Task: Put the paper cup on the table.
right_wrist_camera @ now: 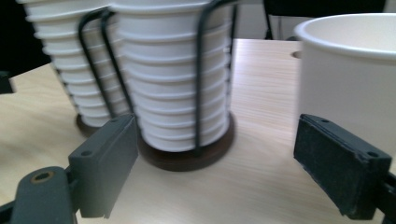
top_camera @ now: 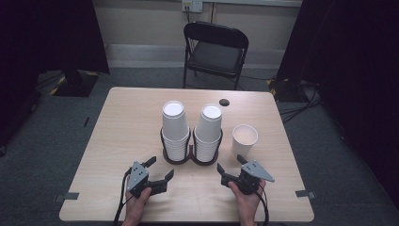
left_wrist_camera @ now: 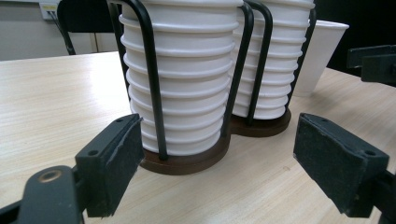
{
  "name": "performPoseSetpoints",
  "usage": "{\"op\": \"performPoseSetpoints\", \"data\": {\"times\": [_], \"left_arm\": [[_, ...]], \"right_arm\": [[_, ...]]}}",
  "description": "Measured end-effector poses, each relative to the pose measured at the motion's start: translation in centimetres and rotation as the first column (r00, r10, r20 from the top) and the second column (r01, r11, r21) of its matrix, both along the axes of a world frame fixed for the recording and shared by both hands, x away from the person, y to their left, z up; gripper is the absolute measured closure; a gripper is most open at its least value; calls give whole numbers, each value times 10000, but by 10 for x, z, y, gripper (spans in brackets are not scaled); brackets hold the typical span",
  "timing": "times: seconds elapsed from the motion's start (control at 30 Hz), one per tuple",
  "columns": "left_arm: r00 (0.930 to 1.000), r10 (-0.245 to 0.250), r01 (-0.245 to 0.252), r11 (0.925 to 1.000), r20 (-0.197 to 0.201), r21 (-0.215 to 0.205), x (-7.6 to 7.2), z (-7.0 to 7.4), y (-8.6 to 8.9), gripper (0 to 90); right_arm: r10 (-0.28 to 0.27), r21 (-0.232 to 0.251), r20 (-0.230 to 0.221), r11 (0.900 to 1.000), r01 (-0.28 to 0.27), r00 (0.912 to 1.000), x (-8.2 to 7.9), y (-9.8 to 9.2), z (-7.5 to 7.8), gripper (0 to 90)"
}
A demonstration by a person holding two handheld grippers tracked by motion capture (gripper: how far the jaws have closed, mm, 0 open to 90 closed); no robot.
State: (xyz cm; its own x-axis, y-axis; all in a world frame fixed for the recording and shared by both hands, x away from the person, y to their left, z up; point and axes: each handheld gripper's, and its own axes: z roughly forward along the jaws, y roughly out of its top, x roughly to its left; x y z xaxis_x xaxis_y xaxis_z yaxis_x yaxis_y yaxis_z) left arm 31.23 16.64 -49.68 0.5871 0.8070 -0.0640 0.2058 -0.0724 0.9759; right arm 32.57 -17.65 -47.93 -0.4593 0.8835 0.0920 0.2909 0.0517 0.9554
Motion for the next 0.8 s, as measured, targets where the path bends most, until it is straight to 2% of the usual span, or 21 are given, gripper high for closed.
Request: {"op": "performPoseSetpoints", "data": {"times": [0.13,0.2,0.37,0.63,0.8], "left_arm": [[9999,106,-107,9998,102,139,-2,0,-2,158],[9997,134,-138,9997,195,188,-2,0,-1,157],[9998,86,-86,10000,157,-14,-2,0,0,157],[9998,57,-57,10000,210,-43,-2,0,0,158],[9998,21,-20,10000,200,-88,-2,0,1,157]], "right_arm": [[420,-29,221,9991,-420,9989,-4,12,-3,138],[644,6,587,9979,-645,9962,-7,17,-5,136],[956,-44,928,9954,-956,9911,-9,25,-9,135],[714,-101,915,9974,-708,9932,-10,25,-16,132],[465,-79,572,9989,-461,9973,-7,24,-16,131]]}}
